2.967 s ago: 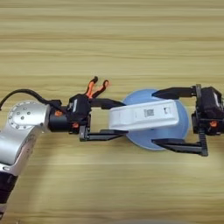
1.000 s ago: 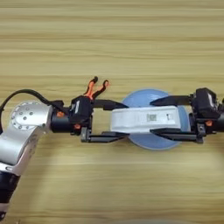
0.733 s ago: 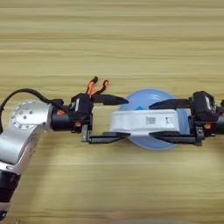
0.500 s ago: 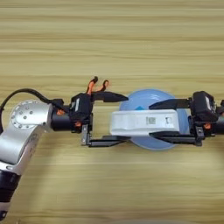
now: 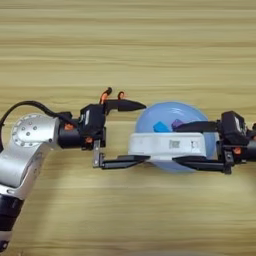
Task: Move the objects on the table
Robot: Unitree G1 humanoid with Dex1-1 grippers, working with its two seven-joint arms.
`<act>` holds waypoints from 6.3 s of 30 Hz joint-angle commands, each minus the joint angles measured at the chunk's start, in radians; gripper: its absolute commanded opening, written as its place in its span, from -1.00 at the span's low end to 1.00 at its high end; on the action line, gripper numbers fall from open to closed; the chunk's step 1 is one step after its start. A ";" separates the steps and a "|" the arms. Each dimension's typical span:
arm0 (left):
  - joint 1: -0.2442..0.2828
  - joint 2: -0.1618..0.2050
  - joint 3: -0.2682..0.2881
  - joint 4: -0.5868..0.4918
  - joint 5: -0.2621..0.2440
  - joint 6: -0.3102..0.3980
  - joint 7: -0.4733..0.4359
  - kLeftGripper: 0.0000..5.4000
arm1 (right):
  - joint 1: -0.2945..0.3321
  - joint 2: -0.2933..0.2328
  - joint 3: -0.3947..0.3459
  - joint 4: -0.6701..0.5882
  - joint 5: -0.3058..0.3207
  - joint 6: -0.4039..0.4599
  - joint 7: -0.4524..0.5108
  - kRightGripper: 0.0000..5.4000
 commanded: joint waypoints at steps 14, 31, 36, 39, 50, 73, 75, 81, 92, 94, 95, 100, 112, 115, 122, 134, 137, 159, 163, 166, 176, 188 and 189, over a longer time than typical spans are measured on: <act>-0.049 -0.038 0.031 -0.002 -0.028 0.021 0.056 1.00 | 0.136 0.008 0.071 0.102 -0.073 -0.062 0.032 0.07; -0.065 -0.239 0.094 0.098 0.152 0.021 0.572 1.00 | 0.157 0.020 0.136 0.257 -0.178 -0.137 0.071 0.07; -0.139 -0.330 0.180 0.264 0.319 -0.052 0.931 1.00 | 0.152 0.023 0.147 0.278 -0.197 -0.151 0.073 0.07; -0.166 -0.358 0.217 0.333 0.365 -0.087 1.056 1.00 | 0.148 0.023 0.148 0.287 -0.207 -0.158 0.071 0.07; -0.183 -0.386 0.273 0.464 0.416 -0.205 1.213 1.00 | 0.145 0.020 0.165 0.342 -0.259 -0.210 0.065 0.07; -0.116 -0.405 0.263 0.470 0.390 -0.237 1.158 1.00 | 0.126 0.029 0.089 0.280 -0.188 -0.207 0.050 0.69; -0.115 -0.406 0.262 0.472 0.390 -0.239 1.157 1.00 | 0.125 0.027 0.074 0.253 -0.167 -0.195 0.047 0.76; -0.115 -0.411 0.258 0.476 0.391 -0.239 1.152 1.00 | 0.126 0.023 0.013 0.149 -0.062 -0.134 0.049 0.99; -0.115 -0.416 0.258 0.480 0.392 -0.242 1.149 1.00 | 0.060 0.090 -0.072 0.082 -0.016 -0.094 -0.095 0.99; -0.115 -0.416 0.257 0.480 0.392 -0.243 1.148 1.00 | 0.048 0.100 -0.072 0.085 -0.027 -0.089 -0.124 0.99; -0.116 -0.416 0.257 0.481 0.392 -0.244 1.148 1.00 | 0.046 0.101 -0.071 0.083 -0.034 -0.088 -0.134 0.99; -0.118 -0.417 0.259 0.478 0.392 -0.244 1.148 1.00 | 0.013 0.114 -0.076 0.086 -0.083 -0.070 -0.223 0.99; -0.120 -0.421 0.259 0.473 0.391 -0.243 1.148 1.00 | -0.089 0.122 -0.078 0.044 -0.123 0.266 -0.474 0.99; -0.119 -0.422 0.258 0.471 0.391 -0.242 1.149 1.00 | -0.109 0.138 -0.073 0.009 -0.107 0.362 -0.516 0.99; -0.118 -0.423 0.260 0.470 0.391 -0.240 1.151 1.00 | -0.113 0.188 -0.039 -0.059 -0.102 0.512 -0.608 0.99; -0.114 -0.427 0.261 0.462 0.390 -0.241 1.155 1.00 | -0.078 0.200 0.091 -0.030 -0.174 0.528 -0.634 0.99; -0.114 -0.427 0.262 0.461 0.389 -0.242 1.154 1.00 | -0.078 0.209 0.102 0.004 -0.190 0.516 -0.635 0.99; -0.114 -0.430 0.259 0.450 0.387 -0.234 1.151 1.00 | -0.110 0.277 0.136 0.174 -0.240 0.496 -0.604 0.99; -0.113 -0.431 0.258 0.448 0.386 -0.234 1.151 1.00 | -0.119 0.287 0.134 0.198 -0.246 0.495 -0.603 0.99; -0.112 -0.431 0.257 0.448 0.386 -0.234 1.151 1.00 | -0.129 0.293 0.135 0.219 -0.250 0.492 -0.601 0.99; -0.111 -0.432 0.256 0.444 0.384 -0.232 1.151 1.00 | -0.158 0.309 0.156 0.275 -0.280 0.486 -0.584 0.78; -0.113 -0.432 0.254 0.439 0.383 -0.229 1.152 1.00 | -0.173 0.313 0.160 0.328 -0.311 0.460 -0.564 0.27; -0.115 -0.432 0.254 0.442 0.384 -0.230 1.152 1.00 | -0.175 0.314 0.160 0.333 -0.314 0.458 -0.563 0.24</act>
